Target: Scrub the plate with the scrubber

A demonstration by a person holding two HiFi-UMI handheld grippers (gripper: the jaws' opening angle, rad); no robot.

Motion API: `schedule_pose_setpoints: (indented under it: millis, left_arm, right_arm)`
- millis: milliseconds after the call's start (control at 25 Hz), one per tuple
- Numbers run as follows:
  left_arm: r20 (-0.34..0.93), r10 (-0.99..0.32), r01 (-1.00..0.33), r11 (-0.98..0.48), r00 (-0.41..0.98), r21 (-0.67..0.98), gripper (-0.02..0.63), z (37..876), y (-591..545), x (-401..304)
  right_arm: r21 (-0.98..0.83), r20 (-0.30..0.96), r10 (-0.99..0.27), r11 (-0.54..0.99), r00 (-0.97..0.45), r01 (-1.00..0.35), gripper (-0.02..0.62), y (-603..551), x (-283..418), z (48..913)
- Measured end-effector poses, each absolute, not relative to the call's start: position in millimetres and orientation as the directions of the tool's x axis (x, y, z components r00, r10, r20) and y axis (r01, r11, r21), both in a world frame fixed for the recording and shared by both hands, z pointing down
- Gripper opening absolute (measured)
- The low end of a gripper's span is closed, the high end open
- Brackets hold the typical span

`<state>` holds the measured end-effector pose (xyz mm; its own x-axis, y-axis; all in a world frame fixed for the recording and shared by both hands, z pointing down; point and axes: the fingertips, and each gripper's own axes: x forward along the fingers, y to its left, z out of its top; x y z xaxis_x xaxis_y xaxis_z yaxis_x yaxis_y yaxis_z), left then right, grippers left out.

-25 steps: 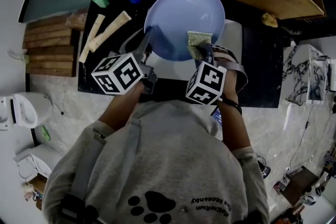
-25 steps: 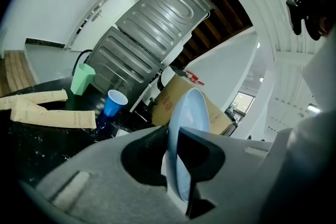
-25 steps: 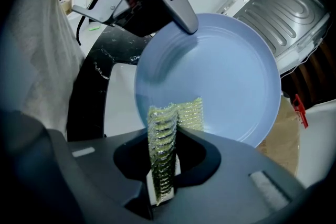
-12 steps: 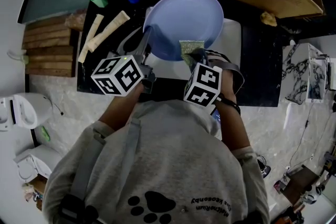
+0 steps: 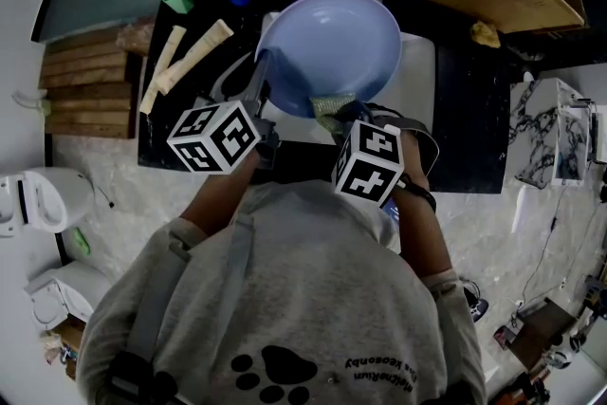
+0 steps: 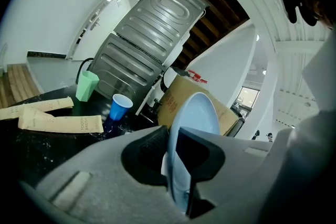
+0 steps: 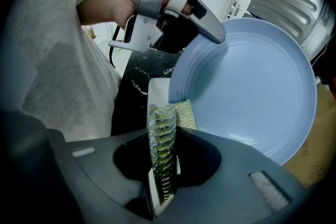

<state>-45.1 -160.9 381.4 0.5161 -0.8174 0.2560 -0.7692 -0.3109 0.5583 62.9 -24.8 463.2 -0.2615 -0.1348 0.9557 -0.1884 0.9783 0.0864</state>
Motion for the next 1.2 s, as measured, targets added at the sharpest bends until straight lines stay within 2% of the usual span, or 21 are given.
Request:
schedule_pose_setpoints:
  millis: [200,400,760,1200]
  left_arm:
    - [0.306,-0.806,-0.786,-0.287,0.506,0.547,0.034,398.2,-160.6,-46.4]
    - [0.369,-0.783,-0.798,-0.252,0.501,0.548,0.023,420.6,-160.7,-46.5]
    - [0.475,-0.696,-0.808,-0.265,0.538,0.526,0.021,456.0,-144.0,-37.5]
    - [0.592,-0.587,-0.817,-0.238,0.552,0.526,0.026,507.9,-143.6,-25.0]
  right_arm:
    - [0.011,0.897,-0.123,0.966,-0.425,-0.257,0.069,-19.7,49.6,437.8]
    - [0.012,0.815,-0.232,0.923,-0.53,-0.385,0.067,-31.1,52.2,406.7]
    - [0.042,0.738,-0.39,0.841,-0.55,-0.54,0.067,-52.0,75.9,389.6]
    - [0.005,0.724,-0.425,0.791,-0.544,-0.612,0.067,-65.0,85.4,415.8]
